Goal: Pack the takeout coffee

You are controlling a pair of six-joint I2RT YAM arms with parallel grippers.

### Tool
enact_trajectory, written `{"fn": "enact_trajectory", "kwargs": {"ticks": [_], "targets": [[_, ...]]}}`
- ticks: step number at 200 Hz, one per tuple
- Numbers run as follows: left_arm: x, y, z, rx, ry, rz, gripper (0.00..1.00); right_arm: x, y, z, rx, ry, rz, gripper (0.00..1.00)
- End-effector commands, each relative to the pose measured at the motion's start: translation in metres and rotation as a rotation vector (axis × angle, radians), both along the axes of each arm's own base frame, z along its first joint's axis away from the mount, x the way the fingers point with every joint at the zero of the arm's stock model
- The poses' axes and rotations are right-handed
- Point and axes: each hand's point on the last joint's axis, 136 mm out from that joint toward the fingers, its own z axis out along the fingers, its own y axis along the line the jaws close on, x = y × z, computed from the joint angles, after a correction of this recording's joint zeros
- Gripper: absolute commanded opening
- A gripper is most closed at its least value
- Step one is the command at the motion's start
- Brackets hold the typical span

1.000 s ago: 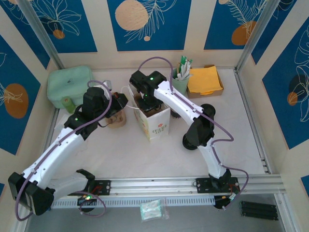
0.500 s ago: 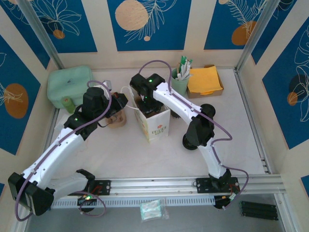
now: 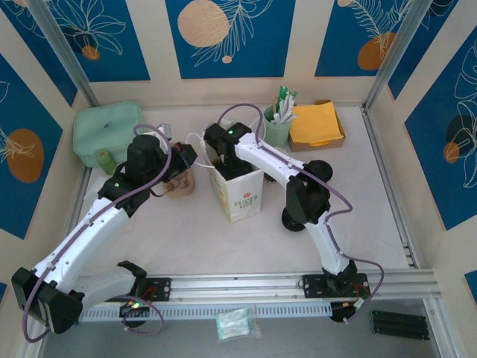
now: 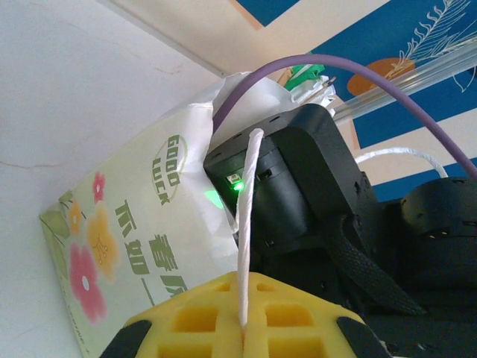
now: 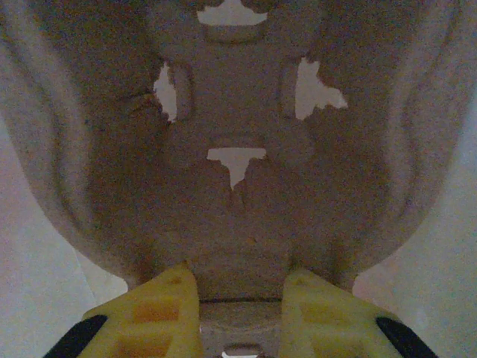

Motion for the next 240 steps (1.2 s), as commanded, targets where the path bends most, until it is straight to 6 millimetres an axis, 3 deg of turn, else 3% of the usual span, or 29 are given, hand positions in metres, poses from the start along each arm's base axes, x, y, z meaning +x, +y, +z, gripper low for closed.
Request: {"fn": "enact_trajectory", "kwargs": {"ticks": [1,75,114,147,198,240], "targets": [[-0.003,0.001,0.009,-0.025,-0.024,-0.003,0.05,-0.005,0.002,-0.009,0.012,0.041,-0.022,0.22],[-0.006,0.007,0.001,-0.021,-0.007,0.022,0.05,-0.005,-0.001,0.003,0.070,0.015,-0.078,0.22],[-0.008,0.008,-0.002,-0.023,-0.003,0.027,0.04,-0.006,-0.003,-0.002,0.072,0.031,-0.081,0.22],[-0.008,0.006,-0.001,-0.033,-0.006,0.016,0.04,-0.011,0.002,-0.018,0.049,0.059,-0.063,0.22],[-0.007,0.003,0.005,-0.051,-0.018,0.008,0.05,-0.025,0.000,-0.068,-0.040,0.136,-0.050,0.24],[-0.008,0.003,0.007,-0.055,-0.022,0.004,0.05,-0.028,0.000,-0.069,-0.025,0.153,-0.049,0.33]]}}
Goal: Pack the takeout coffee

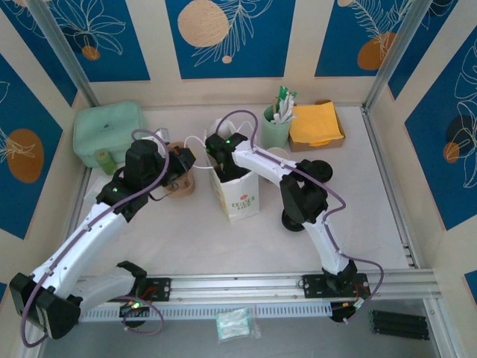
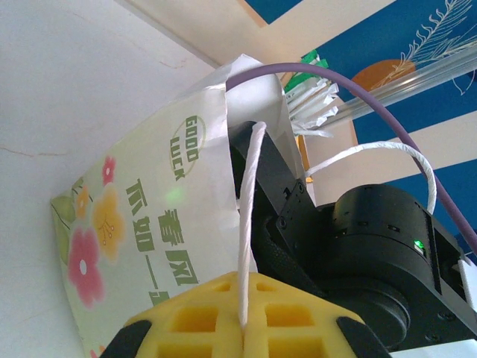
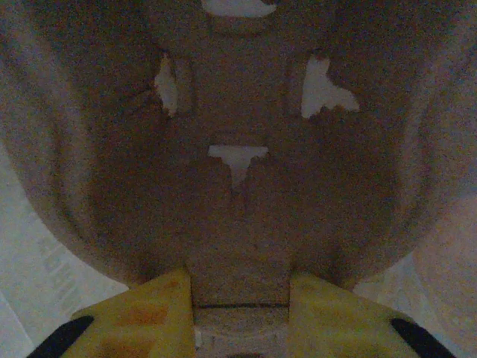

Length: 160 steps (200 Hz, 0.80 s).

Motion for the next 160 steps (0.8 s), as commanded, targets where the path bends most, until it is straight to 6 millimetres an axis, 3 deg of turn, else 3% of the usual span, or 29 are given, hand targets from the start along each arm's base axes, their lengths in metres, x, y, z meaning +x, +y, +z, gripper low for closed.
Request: {"fn": "enact_trajectory", "kwargs": {"ticks": [1,71,113,160], "targets": [[-0.001,-0.001,0.014,-0.035,-0.037,-0.005,0.05,-0.020,-0.008,-0.023,-0.039,0.101,-0.008,0.34],[-0.001,0.000,0.013,-0.030,-0.045,0.002,0.06,-0.010,0.005,0.027,0.043,0.030,0.022,0.54],[-0.003,0.004,0.015,-0.023,-0.069,0.019,0.07,-0.003,0.014,0.067,0.105,-0.026,0.039,0.63],[-0.005,0.005,0.013,-0.019,-0.074,0.025,0.07,0.000,0.019,0.097,0.148,-0.066,0.051,0.67]]}}
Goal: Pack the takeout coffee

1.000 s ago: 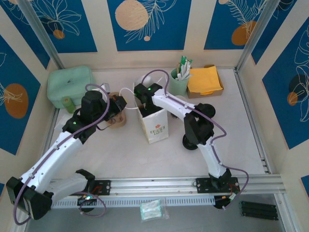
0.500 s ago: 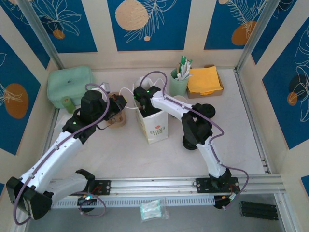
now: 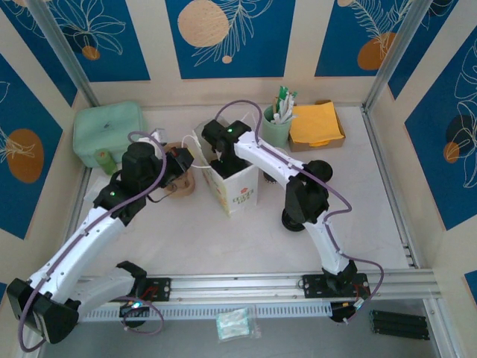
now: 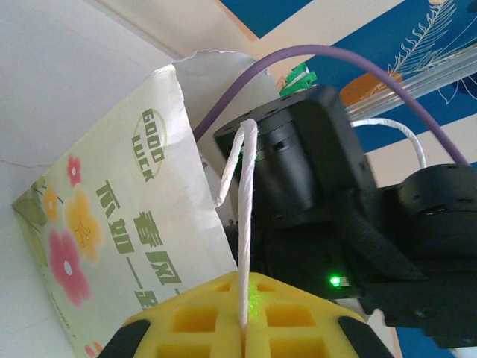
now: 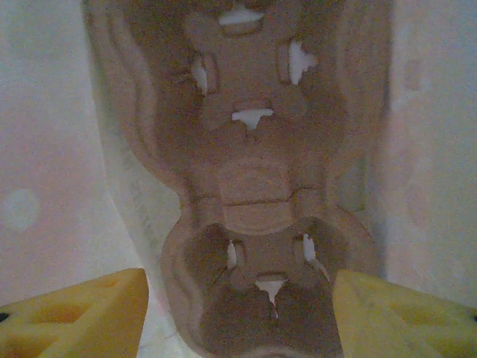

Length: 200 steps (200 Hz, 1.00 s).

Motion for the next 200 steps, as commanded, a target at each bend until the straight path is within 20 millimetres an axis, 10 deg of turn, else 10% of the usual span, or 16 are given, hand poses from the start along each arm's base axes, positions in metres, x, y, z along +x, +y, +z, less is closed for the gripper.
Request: {"fn": "enact_trajectory", "kwargs": {"ticks": [1,87,200], "targets": [[-0.002,0.001,0.005,-0.008,-0.033,0.010,0.07,-0.010,0.002,0.038,0.054,-0.014,0.022,0.67],[0.000,0.000,0.010,0.002,-0.053,0.013,0.14,-0.015,0.009,0.112,0.154,-0.122,0.061,0.67],[0.003,0.002,0.024,0.077,-0.096,0.002,0.49,-0.031,0.006,0.161,0.210,-0.184,0.099,0.66]]}}
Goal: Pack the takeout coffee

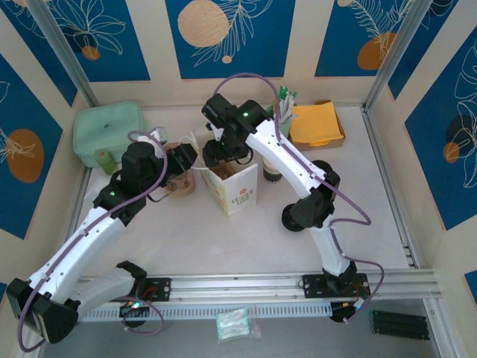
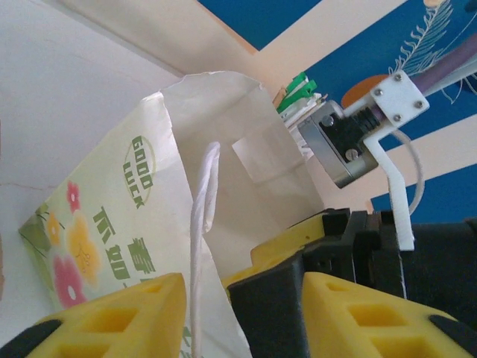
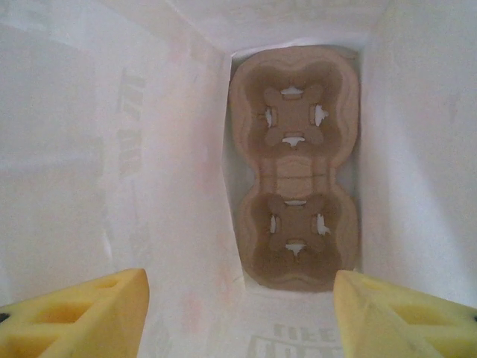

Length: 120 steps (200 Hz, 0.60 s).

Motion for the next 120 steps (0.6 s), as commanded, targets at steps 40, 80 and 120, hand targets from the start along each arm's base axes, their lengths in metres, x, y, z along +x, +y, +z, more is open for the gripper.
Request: {"fn": "enact_trajectory", "kwargs": {"ticks": [40,80,120], "targets": [[0.000,0.004,0.023,0.060,-0.063,0.001,0.58,-0.020,-0.007,0.042,0.051,-0.046,0.046,0.63],[-0.001,0.004,0.030,0.075,-0.080,-0.010,0.64,-0.020,-0.012,0.044,0.032,-0.058,0.043,0.61],[-0.002,0.005,0.035,0.093,-0.091,-0.015,0.70,-0.020,-0.016,0.046,0.018,-0.069,0.042,0.61]]}}
